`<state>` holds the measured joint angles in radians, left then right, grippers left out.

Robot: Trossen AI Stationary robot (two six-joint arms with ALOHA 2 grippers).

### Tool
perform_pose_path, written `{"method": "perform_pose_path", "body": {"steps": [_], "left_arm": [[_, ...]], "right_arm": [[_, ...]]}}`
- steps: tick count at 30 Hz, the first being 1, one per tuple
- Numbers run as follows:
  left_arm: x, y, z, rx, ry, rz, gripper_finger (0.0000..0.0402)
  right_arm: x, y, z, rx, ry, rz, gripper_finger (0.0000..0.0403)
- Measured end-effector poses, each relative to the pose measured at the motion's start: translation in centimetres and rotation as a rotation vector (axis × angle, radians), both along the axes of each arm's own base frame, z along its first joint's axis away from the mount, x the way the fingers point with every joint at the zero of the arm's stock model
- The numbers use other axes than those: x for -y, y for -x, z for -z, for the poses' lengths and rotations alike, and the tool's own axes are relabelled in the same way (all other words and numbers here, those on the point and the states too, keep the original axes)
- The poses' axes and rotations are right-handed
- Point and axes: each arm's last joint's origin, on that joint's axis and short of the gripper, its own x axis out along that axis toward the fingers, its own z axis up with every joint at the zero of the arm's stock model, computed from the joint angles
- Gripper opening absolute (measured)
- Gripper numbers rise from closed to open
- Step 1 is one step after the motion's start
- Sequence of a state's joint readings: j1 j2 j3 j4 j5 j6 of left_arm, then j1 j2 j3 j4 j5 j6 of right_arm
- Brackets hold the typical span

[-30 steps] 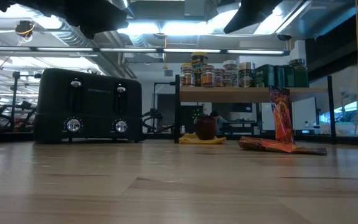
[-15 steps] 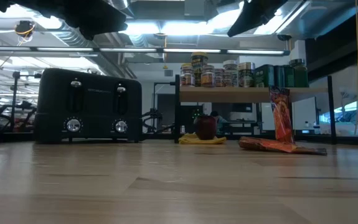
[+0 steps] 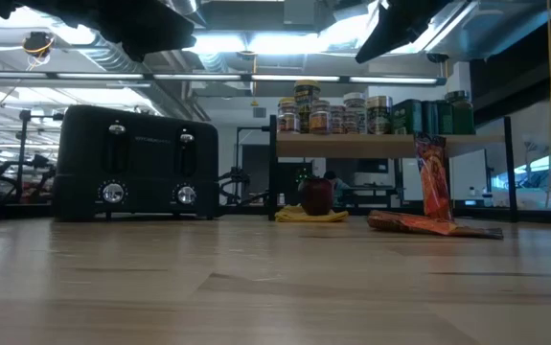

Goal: Shelf spices
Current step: Adjust the seasoning bottles on the shelf

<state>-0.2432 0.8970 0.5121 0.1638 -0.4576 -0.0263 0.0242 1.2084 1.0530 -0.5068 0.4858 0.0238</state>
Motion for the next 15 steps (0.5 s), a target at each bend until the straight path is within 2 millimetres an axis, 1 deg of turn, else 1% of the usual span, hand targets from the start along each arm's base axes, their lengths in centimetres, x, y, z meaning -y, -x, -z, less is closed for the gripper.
{"method": "perform_pose_path", "body": {"steps": [15], "left_arm": [[0.00, 0.01, 0.06, -0.007, -0.002, 0.000, 0.0153]], "right_arm": [[0.10, 0.15, 0.16, -0.025, 0.021, 0.017, 0.0012]]}}
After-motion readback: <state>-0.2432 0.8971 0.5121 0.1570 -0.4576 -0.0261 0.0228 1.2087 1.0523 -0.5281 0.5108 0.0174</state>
